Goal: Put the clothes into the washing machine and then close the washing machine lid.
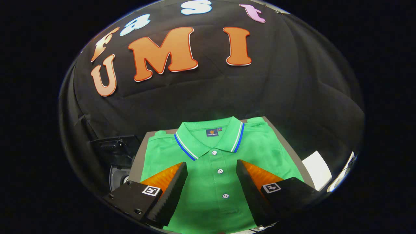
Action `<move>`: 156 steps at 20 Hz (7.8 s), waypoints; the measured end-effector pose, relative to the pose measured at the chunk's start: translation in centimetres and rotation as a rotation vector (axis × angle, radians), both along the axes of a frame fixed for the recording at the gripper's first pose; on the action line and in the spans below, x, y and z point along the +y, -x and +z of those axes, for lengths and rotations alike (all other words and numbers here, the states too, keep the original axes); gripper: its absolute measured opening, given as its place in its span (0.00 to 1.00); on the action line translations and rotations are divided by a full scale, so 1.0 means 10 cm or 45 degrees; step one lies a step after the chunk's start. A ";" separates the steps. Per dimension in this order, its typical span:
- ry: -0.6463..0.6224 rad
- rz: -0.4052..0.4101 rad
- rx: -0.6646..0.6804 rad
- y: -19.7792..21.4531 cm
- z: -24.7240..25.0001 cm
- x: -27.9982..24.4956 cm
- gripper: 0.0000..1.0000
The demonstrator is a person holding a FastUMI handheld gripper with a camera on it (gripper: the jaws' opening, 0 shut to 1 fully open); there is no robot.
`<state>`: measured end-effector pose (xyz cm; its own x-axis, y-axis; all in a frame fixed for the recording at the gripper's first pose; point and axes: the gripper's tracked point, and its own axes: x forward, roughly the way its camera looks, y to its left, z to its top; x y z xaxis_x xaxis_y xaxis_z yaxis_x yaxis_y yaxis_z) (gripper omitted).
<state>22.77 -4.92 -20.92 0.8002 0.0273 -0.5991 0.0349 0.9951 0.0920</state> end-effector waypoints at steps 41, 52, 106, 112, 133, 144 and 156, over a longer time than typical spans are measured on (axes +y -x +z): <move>-0.035 0.055 -0.063 0.02 0.47 0.18 0.09; -0.147 0.119 -0.358 0.51 1.61 0.55 0.08; -0.109 0.480 0.589 0.34 -3.08 4.11 0.09; -0.032 0.463 0.605 0.32 -3.18 4.00 0.47; -0.104 0.471 0.147 0.17 -0.99 3.91 0.99; -0.106 0.471 -0.154 -0.93 0.17 4.19 0.98; -0.036 0.432 -0.089 -1.28 -0.12 4.23 0.99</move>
